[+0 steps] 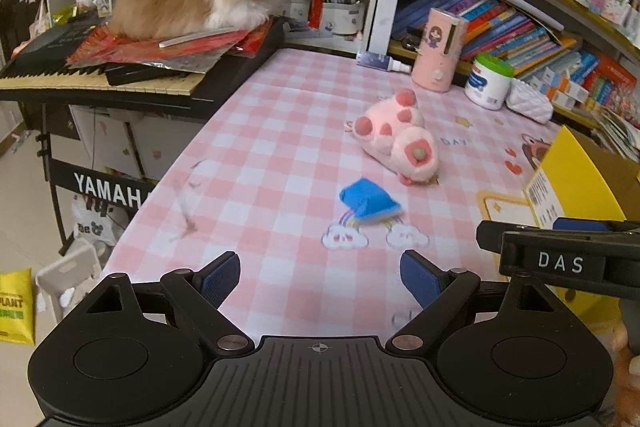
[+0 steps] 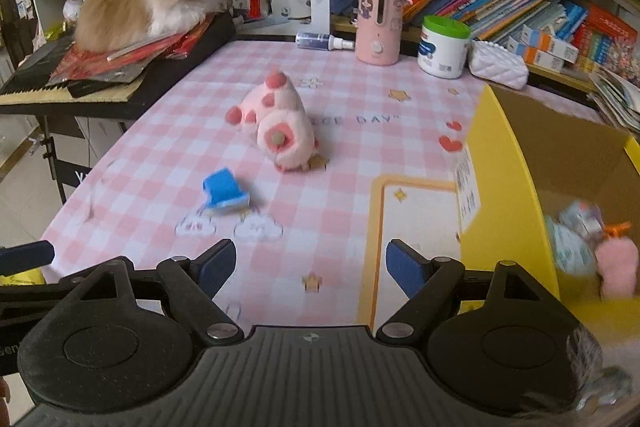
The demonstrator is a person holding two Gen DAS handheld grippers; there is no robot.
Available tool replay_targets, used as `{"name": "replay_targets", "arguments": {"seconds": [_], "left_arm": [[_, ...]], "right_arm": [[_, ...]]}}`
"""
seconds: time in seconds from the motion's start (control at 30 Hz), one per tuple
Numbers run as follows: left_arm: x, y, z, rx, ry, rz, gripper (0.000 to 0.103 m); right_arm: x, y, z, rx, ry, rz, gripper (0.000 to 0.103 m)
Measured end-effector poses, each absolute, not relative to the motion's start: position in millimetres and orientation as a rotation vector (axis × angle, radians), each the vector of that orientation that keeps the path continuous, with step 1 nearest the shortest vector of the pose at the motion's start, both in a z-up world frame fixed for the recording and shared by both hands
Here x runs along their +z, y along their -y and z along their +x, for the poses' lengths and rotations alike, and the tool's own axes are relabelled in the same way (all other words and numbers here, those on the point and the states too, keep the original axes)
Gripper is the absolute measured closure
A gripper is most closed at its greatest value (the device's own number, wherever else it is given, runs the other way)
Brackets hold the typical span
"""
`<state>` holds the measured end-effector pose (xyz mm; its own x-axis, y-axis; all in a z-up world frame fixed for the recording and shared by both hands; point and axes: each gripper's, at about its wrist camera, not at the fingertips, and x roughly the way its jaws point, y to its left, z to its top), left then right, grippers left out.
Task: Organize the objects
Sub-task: 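Withdraw both tools from the box toward the blue toy and pink plush, then grasp the blue toy with the left tool while the right tool grasps the pink plush pig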
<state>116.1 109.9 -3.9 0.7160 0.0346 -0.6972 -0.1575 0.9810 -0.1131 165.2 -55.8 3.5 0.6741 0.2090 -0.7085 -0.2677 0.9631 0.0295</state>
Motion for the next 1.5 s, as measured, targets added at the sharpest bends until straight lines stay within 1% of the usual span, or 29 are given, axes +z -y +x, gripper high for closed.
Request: {"name": "replay_targets", "arguments": {"seconds": [0.37,0.43,0.5,0.53,0.63,0.8,0.87,0.9,0.93,1.0,1.13,1.5], "left_arm": [[-21.9,-95.1,175.5,0.100,-0.797,-0.171,0.016],[-26.5,-94.8,188.4,0.103,-0.811,-0.183,0.021],[-30.5,-96.5,199.6,0.099,-0.828,-0.199,0.024],[-32.8,-96.9,205.3,0.096,-0.837,-0.204,0.028],[-39.8,-97.6,221.5,0.087,-0.861,-0.218,0.035],[-47.9,-93.5,243.5,0.066,-0.880,-0.224,0.045],[-51.5,-89.0,250.7,0.053,-0.883,-0.201,0.052],[-54.3,-86.8,253.6,0.054,-0.890,-0.187,0.060],[-57.5,-85.4,256.2,0.056,-0.904,-0.175,0.065],[-61.7,-85.9,257.9,0.069,-0.917,-0.169,0.072],[-60.0,-90.9,255.7,0.061,-0.923,-0.189,0.075],[-35.4,-120.7,224.2,0.138,-0.874,-0.262,0.075]], "right_arm": [[2.4,53.6,240.1,0.332,-0.796,-0.051,0.022],[2.5,53.0,252.5,0.339,-0.796,-0.048,0.022],[2.8,52.0,264.5,0.345,-0.793,-0.050,0.022],[3.1,51.6,269.6,0.349,-0.790,-0.050,0.022],[3.7,49.9,287.4,0.354,-0.791,-0.038,0.022],[5.0,44.5,307.6,0.368,-0.789,-0.030,0.022],[5.4,40.7,313.1,0.379,-0.783,-0.039,0.022],[5.3,39.2,315.2,0.385,-0.781,-0.045,0.022],[4.9,37.3,317.7,0.390,-0.781,-0.052,0.022],[2.9,32.6,322.7,0.403,-0.785,-0.068,0.022],[-2.3,23.1,330.6,0.432,-0.799,-0.100,0.022],[-34.7,-18.1,363.8,0.500,-0.862,-0.191,0.021]]}}
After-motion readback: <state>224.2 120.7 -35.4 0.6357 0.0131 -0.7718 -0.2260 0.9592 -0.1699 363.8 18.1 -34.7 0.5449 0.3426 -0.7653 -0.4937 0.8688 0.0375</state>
